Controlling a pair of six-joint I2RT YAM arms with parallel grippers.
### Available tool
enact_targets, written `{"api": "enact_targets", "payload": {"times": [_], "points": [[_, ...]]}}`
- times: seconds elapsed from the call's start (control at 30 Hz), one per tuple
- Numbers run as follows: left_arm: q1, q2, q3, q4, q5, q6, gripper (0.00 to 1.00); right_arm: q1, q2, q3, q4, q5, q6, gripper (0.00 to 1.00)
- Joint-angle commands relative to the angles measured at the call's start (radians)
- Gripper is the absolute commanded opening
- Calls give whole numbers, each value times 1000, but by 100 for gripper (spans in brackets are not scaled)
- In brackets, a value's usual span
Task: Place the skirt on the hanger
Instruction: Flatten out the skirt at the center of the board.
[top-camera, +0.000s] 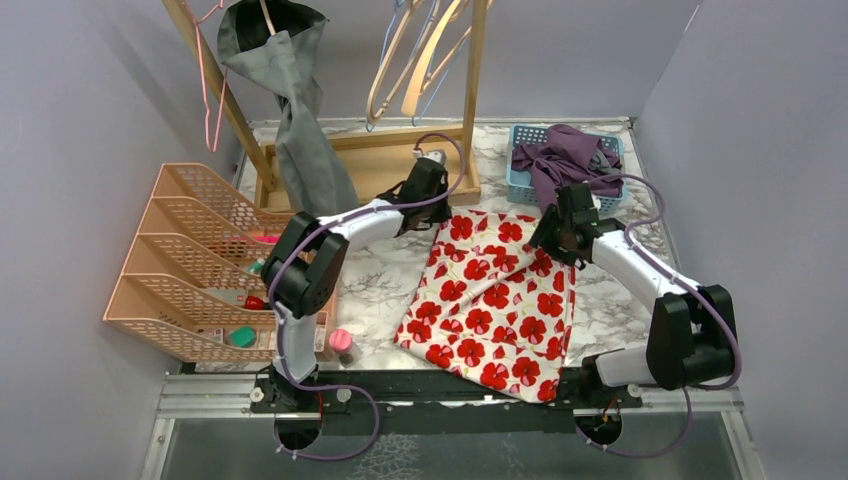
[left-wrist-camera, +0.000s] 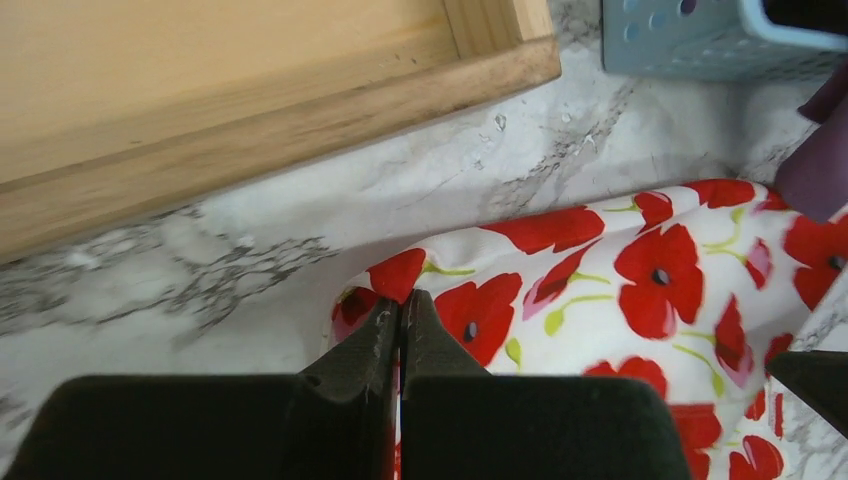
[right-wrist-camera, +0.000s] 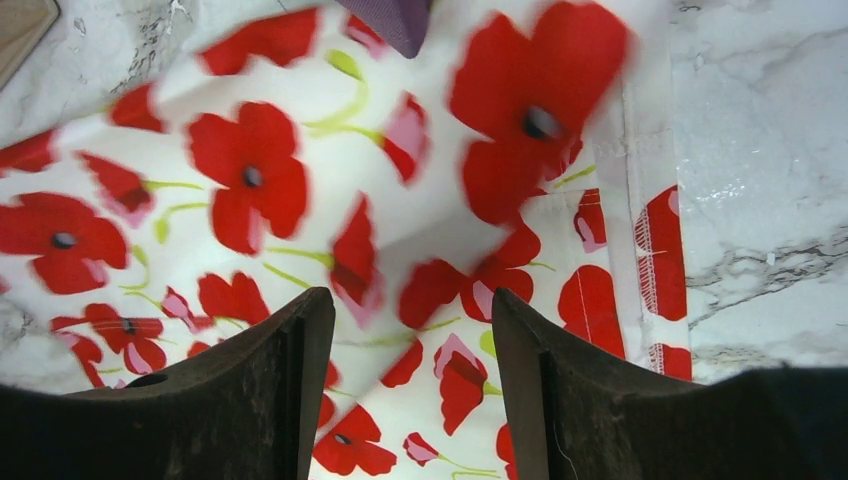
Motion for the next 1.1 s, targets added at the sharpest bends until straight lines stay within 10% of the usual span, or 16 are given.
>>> {"api": "enact_targets", "payload": {"times": [0.0,0.23,0.53,1.07], "points": [[58,-164,-71,41,-109,-4,0,-9,-44,-17,2,42,-10,63],[108,-178,-80,40,-25,2,0,-9,-20,-40,-43,77,20,62],[110,-156,-36,-76,-54,47,44,-9,26,-74,-48,24,4,44],[105,-387,-240,-210,-17,69,49,-9,17,-159,-109,-90,-4,16]]}}
